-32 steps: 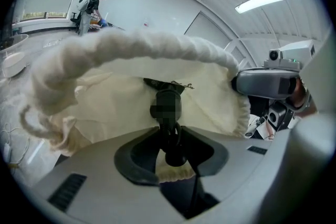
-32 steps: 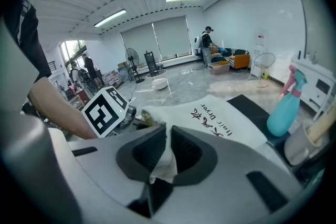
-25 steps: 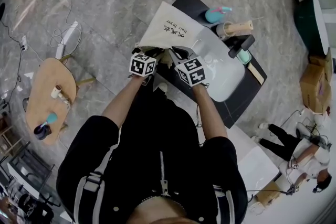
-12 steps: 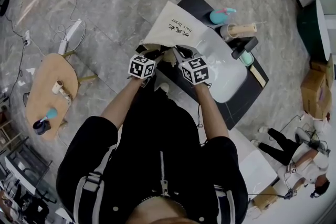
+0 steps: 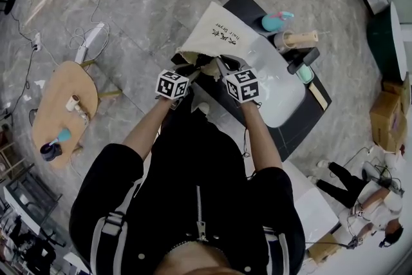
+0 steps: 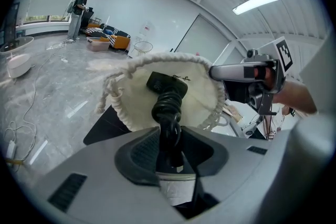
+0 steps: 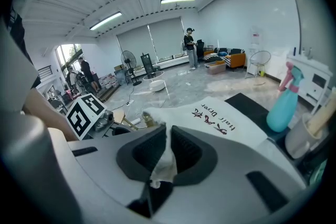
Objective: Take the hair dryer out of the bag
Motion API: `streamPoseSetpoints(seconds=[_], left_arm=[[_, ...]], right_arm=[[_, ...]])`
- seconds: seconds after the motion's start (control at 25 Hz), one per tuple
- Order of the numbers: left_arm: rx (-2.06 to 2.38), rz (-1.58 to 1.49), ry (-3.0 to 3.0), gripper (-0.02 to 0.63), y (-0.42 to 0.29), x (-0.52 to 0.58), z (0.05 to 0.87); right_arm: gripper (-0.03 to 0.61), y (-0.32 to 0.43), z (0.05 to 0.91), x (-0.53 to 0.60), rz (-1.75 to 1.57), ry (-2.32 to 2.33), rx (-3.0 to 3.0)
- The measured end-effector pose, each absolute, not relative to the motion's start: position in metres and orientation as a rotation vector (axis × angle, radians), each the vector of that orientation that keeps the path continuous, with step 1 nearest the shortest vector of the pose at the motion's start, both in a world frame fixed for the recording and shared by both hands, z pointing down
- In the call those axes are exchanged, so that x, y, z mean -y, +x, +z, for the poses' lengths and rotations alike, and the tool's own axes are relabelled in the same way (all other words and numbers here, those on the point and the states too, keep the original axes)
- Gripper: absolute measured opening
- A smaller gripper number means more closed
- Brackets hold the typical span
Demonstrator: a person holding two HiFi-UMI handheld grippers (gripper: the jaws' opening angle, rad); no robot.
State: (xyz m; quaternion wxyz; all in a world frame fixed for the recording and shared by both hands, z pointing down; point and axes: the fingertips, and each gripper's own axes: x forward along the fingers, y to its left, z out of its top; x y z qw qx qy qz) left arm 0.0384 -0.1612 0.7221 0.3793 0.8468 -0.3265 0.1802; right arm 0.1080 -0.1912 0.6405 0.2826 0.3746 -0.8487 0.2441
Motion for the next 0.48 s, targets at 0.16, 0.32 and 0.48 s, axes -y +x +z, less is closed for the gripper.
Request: streamPoseSetpoints(seconds=[0.16, 0.32, 0.48], left_arm=[[0.84, 0.461, 2.16, 0.14, 0.032, 0.157, 0.724], [0.846, 0.461, 2.158, 0.14, 0.026, 0.151, 0.725], [0.851, 0.466, 2.157, 0.14, 0.019, 0.145, 0.725]], right_arm=[[0.041, 0.109, 0.643, 0.191, 0.653, 0.999, 2.269], [0.041, 0.109, 0.645, 0.19, 0.653, 0.995, 2.267], [0.041, 0.107, 0.645, 0.191, 0.654, 0.989, 2.272]])
